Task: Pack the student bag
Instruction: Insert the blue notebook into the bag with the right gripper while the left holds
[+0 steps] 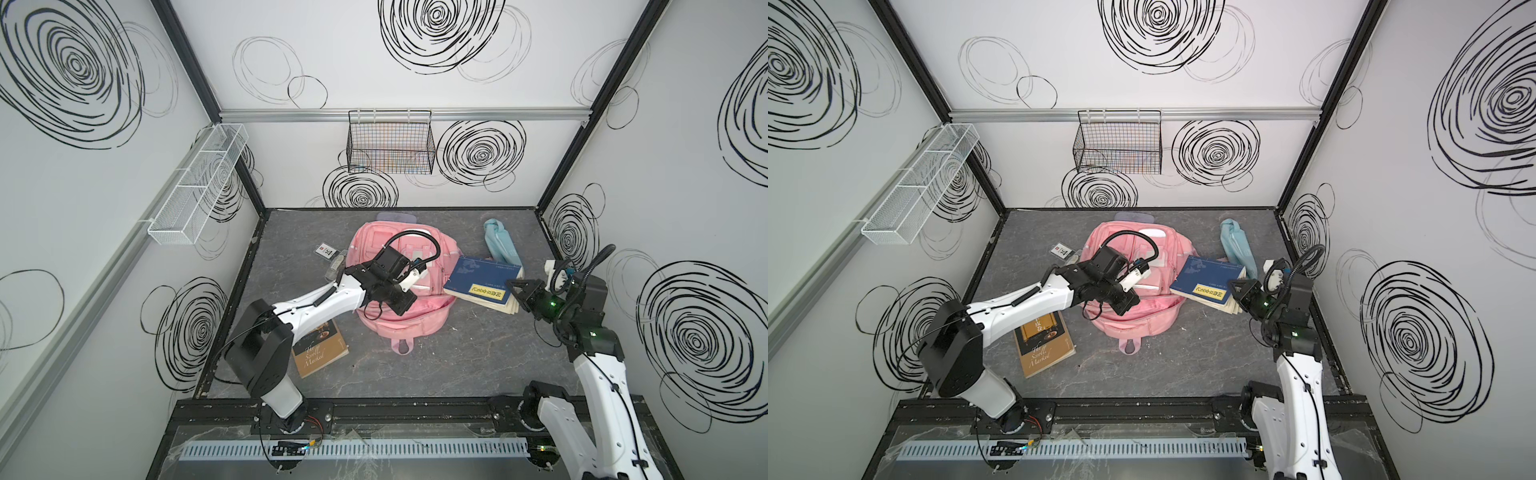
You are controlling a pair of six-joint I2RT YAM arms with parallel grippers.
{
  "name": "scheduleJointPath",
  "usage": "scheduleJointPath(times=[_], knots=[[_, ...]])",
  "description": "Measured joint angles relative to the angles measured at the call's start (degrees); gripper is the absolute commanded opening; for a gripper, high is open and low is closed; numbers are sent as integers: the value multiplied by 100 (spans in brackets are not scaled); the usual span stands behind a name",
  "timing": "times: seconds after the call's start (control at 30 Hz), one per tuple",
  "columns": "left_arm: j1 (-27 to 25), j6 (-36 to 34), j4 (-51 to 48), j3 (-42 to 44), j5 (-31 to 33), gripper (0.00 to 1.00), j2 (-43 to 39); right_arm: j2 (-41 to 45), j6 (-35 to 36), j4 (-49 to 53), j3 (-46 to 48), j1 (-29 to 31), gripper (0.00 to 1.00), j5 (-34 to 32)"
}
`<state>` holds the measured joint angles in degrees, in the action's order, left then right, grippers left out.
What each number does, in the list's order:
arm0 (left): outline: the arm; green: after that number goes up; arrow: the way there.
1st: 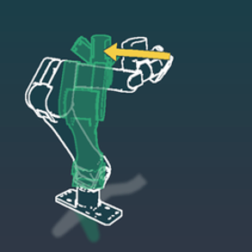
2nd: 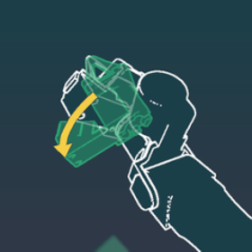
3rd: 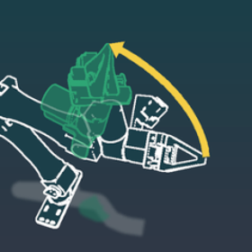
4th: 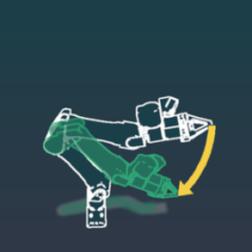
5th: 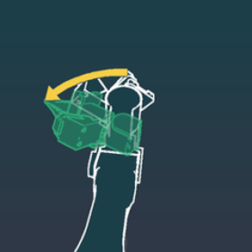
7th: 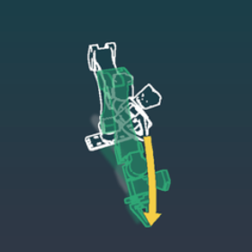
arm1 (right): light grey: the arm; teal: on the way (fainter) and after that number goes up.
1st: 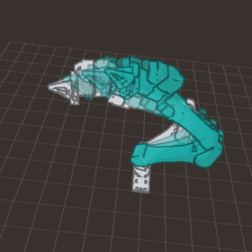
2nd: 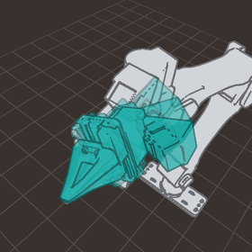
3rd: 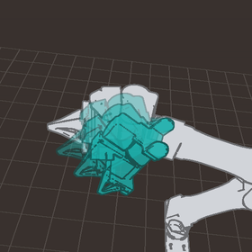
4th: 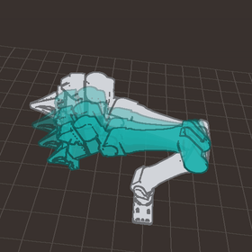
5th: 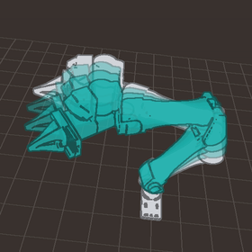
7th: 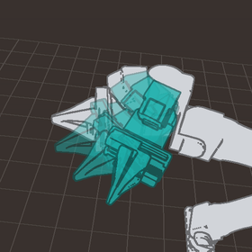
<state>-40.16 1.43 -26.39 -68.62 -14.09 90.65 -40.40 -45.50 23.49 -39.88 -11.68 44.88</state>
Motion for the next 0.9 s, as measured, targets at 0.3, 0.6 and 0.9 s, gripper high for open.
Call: scheduleJointPath(times=[0.3, 0.6, 0.9], knots=[[7, 1248, 872, -365, 1005, 0, -608, 1202, -1257, -376, -219, 232, 0, 197], [-378, 1714, 1091, -619, 1836, 0, -577, 1902, -2286, -669, 1390, 249, 0, 348], [-649, 1912, 1309, -684, 2194, 0, -393, 2214, -2699, -1005, 2350, 367, 0, 166]])
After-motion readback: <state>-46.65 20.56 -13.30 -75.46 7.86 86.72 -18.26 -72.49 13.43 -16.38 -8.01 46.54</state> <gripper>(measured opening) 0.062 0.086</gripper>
